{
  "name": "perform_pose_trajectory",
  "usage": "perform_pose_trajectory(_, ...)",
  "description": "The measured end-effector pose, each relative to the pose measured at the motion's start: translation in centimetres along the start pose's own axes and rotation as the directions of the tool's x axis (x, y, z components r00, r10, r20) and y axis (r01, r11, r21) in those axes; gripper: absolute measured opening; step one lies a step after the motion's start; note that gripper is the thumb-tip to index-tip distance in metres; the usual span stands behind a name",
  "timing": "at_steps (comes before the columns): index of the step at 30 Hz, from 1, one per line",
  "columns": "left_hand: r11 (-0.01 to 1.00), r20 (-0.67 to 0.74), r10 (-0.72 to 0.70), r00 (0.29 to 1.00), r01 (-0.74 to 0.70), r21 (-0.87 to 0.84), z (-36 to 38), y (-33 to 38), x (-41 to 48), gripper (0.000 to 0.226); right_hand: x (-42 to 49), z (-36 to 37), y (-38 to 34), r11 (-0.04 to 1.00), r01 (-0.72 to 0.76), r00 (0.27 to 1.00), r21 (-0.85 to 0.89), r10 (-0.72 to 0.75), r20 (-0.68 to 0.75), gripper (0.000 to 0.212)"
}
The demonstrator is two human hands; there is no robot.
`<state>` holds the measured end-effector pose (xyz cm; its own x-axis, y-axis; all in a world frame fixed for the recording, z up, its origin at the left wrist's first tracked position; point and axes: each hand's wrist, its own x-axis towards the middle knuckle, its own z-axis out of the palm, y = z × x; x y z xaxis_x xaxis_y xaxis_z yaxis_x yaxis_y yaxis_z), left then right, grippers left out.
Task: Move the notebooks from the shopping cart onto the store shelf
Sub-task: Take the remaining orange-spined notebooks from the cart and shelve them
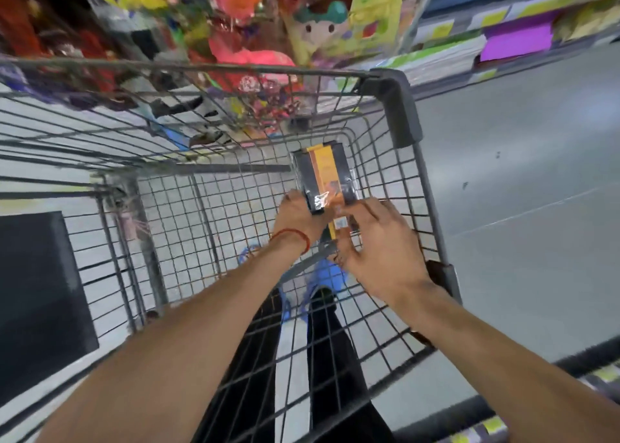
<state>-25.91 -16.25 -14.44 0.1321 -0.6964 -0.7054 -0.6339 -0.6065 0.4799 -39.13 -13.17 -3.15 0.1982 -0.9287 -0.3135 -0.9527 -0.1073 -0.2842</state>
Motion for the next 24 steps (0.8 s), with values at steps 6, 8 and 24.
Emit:
perform_pose_trajectory(6,0.993,-0.066,-0.005,0.998,-0.003,-0.119,1.1,-0.5,1.1,0.062,-0.3,0.8,0.7,0.999,0.014,1.000,-0.035,-0.014,-0.005,0.027)
perform_pose_trajectory(8,0.988,-0.071,0.007,0.997,-0.017,-0.152,1.2,-1.0,1.2,0.055,-0.3,0.8,0.7,0.999,0.018,1.000,-0.044,-0.019,-0.006,0.025)
perform_pose_trajectory(24,0.977,-0.216,0.100,0.971,-0.138,-0.166,-7.2,-4.6,-6.2,0.028,0.6,1.2,-0.8,0.996,0.051,0.993,-0.078,-0.043,0.110,0.040)
